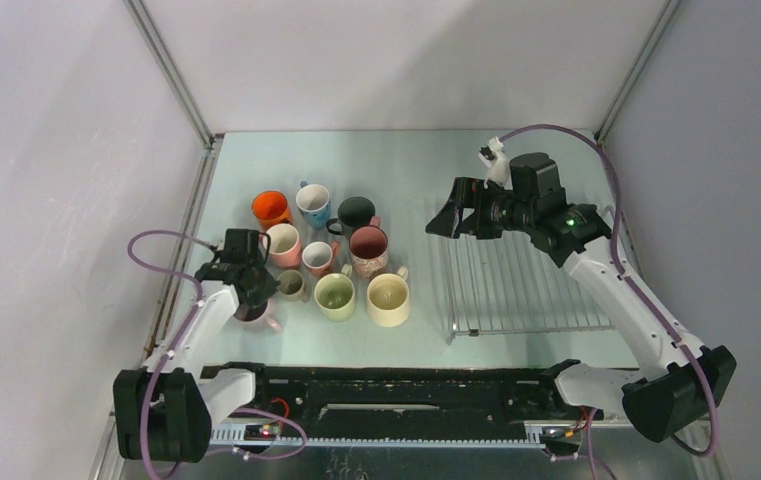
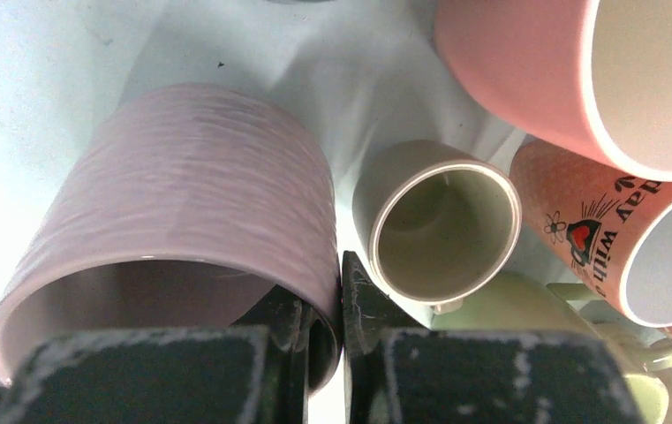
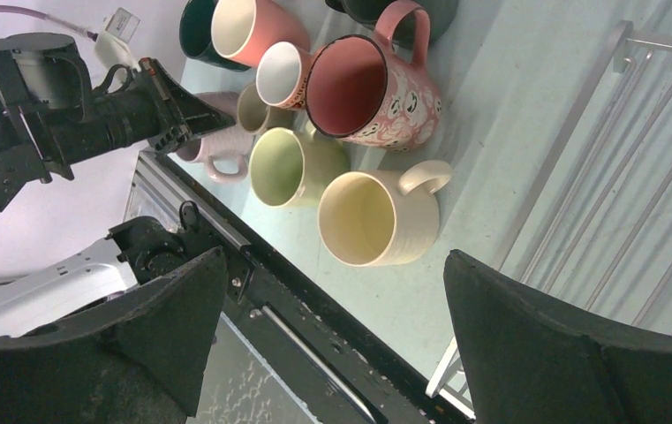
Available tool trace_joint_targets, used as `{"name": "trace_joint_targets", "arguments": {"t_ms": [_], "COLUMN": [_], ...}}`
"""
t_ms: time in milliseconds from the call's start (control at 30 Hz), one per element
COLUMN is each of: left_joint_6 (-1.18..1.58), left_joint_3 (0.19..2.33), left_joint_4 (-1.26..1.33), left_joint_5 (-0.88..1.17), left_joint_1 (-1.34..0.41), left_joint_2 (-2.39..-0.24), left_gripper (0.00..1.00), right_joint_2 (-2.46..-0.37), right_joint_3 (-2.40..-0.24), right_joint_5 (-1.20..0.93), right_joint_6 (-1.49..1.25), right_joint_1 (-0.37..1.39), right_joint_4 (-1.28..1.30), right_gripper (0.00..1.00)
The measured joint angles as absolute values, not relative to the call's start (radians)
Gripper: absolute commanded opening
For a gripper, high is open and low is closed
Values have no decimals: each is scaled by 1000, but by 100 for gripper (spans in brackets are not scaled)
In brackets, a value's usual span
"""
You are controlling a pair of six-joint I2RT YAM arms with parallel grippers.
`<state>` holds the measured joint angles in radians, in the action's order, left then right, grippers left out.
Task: Unload the cups from the dish rack
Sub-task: Place the cup at the center of the board.
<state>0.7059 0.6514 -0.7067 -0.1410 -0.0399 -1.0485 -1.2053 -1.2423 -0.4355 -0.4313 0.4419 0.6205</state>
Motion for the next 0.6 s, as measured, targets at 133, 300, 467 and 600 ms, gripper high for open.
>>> {"name": "trace_joint_targets", "arguments": {"t_ms": [133, 300, 467, 600], "left_joint_6": [704, 697, 696, 692], "left_joint_3": [651, 650, 650, 650], "left_joint_4": [-689, -661, -625, -620], "left_joint_5": [-131, -128, -128, -129], "left_joint_1": [-30, -21, -18, -18], "left_joint_2": [-1065, -1081, -1085, -1082], "left_gripper": [24, 37, 46, 60], "right_joint_2": [-1210, -1212, -1214, -1214], "right_joint_3": [-1242, -1242, -1242, -1242], "right_joint_5": [-438, -439, -439, -439], "right_joint_6": [-432, -432, -432, -432], "right_joint_1": [442, 442, 442, 446], "right_joint_4": [620, 620, 620, 620], "right_gripper": [99, 99, 99, 99]}}
